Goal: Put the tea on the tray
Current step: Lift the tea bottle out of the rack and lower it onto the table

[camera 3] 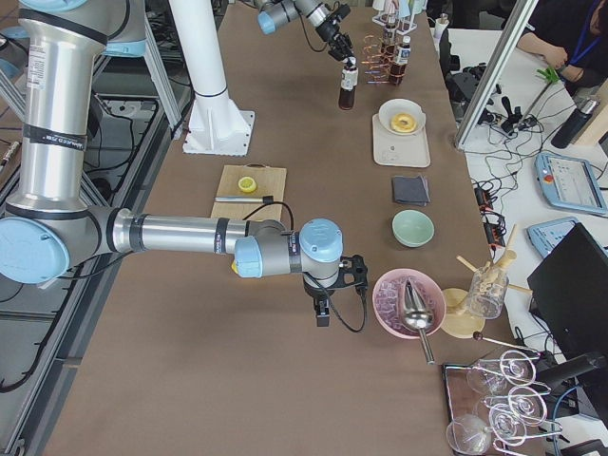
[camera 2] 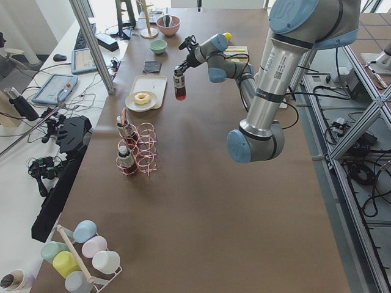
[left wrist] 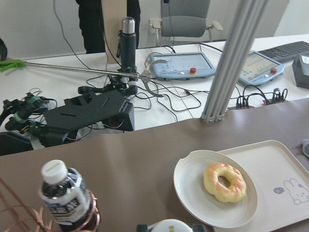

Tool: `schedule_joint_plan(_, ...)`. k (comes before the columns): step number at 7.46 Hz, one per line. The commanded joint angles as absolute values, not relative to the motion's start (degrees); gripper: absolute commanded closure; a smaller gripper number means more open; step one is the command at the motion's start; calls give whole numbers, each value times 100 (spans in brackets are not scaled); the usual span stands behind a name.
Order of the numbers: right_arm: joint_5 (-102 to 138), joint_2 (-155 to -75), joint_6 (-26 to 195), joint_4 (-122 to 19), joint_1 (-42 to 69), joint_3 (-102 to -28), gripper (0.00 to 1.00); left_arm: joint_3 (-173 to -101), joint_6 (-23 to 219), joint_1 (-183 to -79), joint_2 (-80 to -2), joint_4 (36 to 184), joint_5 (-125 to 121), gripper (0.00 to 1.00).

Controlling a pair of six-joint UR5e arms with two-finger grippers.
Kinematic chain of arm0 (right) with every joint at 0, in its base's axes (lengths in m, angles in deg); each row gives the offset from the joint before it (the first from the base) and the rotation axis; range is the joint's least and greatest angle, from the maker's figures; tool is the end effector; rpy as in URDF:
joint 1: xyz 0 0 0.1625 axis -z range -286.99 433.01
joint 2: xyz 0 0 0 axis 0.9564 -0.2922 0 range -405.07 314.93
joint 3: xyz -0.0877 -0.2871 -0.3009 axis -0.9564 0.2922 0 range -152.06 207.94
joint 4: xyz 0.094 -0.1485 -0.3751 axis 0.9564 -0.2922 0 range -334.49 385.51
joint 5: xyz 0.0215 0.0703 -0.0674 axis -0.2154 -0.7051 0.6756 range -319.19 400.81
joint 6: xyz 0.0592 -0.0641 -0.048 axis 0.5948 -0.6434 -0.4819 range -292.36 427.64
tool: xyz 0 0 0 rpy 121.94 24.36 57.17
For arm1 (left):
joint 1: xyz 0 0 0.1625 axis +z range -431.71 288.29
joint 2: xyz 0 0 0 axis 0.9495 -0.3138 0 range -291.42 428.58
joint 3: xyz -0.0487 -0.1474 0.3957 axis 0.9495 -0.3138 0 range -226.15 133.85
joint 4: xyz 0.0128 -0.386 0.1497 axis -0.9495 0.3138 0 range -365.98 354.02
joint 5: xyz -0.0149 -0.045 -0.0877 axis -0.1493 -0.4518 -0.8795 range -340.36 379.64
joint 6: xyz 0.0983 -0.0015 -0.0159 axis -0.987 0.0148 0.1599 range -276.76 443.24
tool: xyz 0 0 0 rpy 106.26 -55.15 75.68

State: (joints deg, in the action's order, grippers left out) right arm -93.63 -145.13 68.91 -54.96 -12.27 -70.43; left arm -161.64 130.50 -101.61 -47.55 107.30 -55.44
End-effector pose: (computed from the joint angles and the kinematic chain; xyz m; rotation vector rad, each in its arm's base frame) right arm 0.0283 -0.4300 0.6493 0.0893 -0.7805 -0.1100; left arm 0.3972 -0.4117 0.1655 0.9473 0.9141 0.0205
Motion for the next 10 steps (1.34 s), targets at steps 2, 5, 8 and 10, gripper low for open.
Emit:
schedule_joint_plan(2,-9375,-14518,6896,-5307,-1224,-6997,0,-15664,13166,-9142,-5472,10573,-4578,100)
schedule_joint_plan(5,-9375,-14518,6896,-5307,-1224,-6997,0,-15470,13176,-8868,-5631,10590,-4373,100)
schedule_joint_plan(8,-9366,-14509,6896,-5307,-1224,-6962,0,-15443,13158,-8867,-5587,10590,-4364,100)
schedule_joint_plan(10,-9366,-14509,6887,-5307,-1224,-6962,0,-15434,13158,-8867,-5578,10590,-4364,100)
